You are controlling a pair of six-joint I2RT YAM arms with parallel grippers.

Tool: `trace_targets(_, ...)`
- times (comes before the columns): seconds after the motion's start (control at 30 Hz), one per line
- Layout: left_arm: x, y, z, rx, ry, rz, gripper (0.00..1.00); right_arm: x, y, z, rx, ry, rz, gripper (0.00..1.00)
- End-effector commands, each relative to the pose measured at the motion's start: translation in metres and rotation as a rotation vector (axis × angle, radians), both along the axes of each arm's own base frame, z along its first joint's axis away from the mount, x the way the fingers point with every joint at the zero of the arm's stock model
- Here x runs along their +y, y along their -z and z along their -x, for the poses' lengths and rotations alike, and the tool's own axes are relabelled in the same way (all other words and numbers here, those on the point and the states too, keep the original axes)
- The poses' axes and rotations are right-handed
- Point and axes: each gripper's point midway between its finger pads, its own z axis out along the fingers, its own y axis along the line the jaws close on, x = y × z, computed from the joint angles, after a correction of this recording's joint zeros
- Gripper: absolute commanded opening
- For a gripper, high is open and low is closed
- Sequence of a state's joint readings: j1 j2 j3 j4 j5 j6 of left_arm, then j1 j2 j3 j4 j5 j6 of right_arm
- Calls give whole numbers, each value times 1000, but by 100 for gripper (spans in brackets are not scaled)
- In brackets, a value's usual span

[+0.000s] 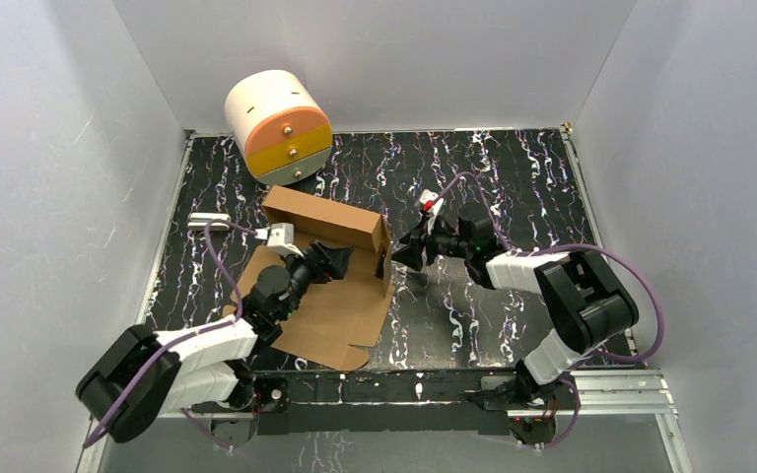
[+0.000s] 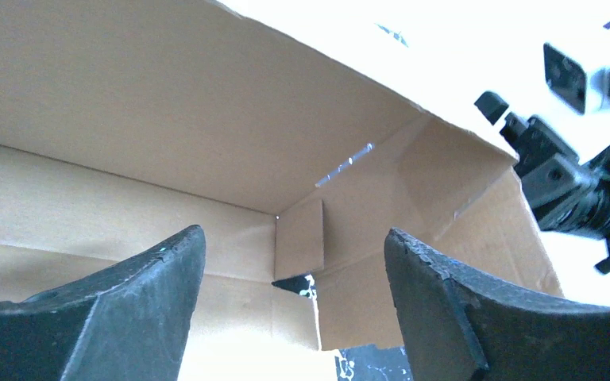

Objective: Fold the paper box

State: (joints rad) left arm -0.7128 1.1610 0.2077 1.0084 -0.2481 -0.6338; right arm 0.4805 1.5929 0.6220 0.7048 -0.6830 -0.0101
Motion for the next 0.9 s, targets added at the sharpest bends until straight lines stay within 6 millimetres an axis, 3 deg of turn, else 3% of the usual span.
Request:
trace_targets(0.0,16,-7,1,86,7,94,84,4,-14,0,-66,-4,-30,65)
trace_targets(0.13,28,-22,-3,127,-8,197,88,4,-10,2,-64,-1,-25,65)
trace_targets(0.5,43,-69,-1,142,6,523,88,2,-10,5,-76,4,-16,66)
trace_targets(0.7,62,-72,-20,158,-132,575,84,3,-9,7,-80,0,-15,67)
trace_targets(0.87,61,-76,-34,172,-151,629,77,5,-9,11,-91,-6,-19,68)
